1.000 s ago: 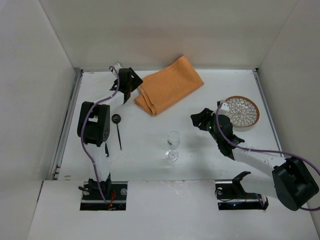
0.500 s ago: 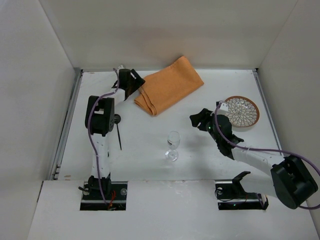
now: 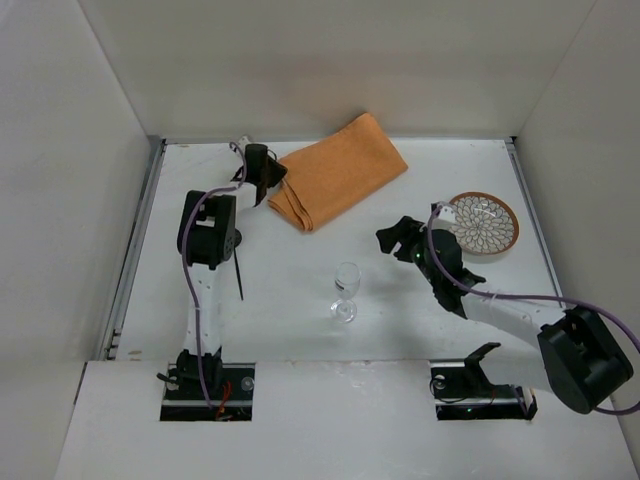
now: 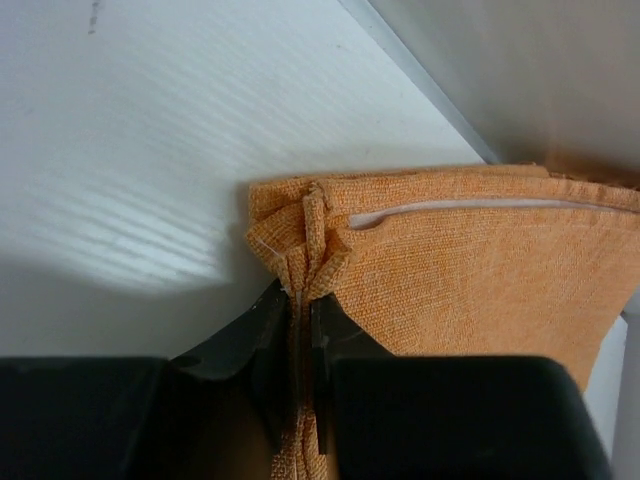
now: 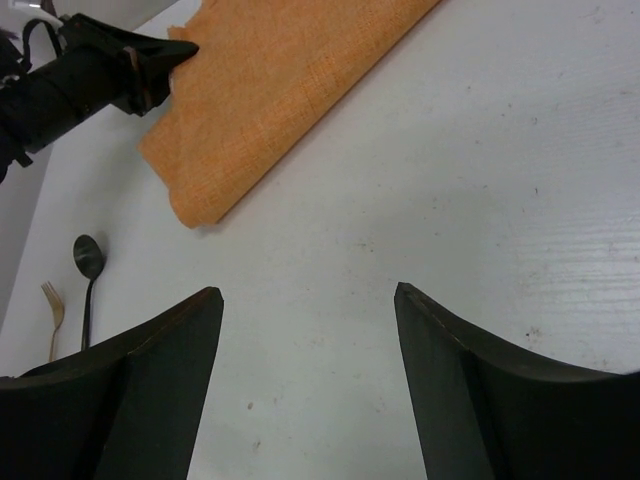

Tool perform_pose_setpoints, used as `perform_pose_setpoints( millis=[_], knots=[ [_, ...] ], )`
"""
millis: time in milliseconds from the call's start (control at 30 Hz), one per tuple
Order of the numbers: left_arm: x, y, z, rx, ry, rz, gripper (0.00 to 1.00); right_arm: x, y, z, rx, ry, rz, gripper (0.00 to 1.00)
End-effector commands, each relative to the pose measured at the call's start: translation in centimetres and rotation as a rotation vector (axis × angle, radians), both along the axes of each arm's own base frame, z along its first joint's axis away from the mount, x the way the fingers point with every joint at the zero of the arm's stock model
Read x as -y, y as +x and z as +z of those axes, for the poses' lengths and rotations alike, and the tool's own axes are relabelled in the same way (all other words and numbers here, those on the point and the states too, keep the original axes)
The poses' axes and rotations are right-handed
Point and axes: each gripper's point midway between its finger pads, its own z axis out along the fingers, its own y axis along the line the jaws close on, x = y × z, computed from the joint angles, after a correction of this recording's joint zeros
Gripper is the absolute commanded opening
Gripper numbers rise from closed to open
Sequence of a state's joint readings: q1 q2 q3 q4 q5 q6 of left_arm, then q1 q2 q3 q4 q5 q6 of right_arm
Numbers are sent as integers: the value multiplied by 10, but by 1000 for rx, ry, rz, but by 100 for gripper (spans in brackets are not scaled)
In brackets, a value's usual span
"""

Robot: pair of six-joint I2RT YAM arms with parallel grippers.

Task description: Set the dinner table for one person

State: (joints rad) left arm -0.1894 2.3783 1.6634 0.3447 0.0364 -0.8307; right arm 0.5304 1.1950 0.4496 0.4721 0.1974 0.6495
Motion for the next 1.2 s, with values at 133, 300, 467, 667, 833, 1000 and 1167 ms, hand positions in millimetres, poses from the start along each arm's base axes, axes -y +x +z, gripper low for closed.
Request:
perform_pose_setpoints(
  millis=[133,300,467,667,833,1000,1167],
  knots=[
    [-95,-19,85,148,38,227,1,-13,17,15,36,64,4,78],
    [-103,-29,133,249,13,213,1,-15,20,17,35,66,8,78],
    [-28,-31,170,331,-20,48,1,-4,19,19,47,61,-12,78],
    [115,-69,213,454,-73,-303,2,17,18,18,62,53,-52,78],
    [202,-121,210,485,-107,-569,4,30,17,24,82,77,-87,79],
    [234,-151,182,445,-158,-734,8,33,16,24,81,90,-105,80],
    [244,-165,160,397,-277,-845,17,36,20,18,61,76,-127,83]
  ],
)
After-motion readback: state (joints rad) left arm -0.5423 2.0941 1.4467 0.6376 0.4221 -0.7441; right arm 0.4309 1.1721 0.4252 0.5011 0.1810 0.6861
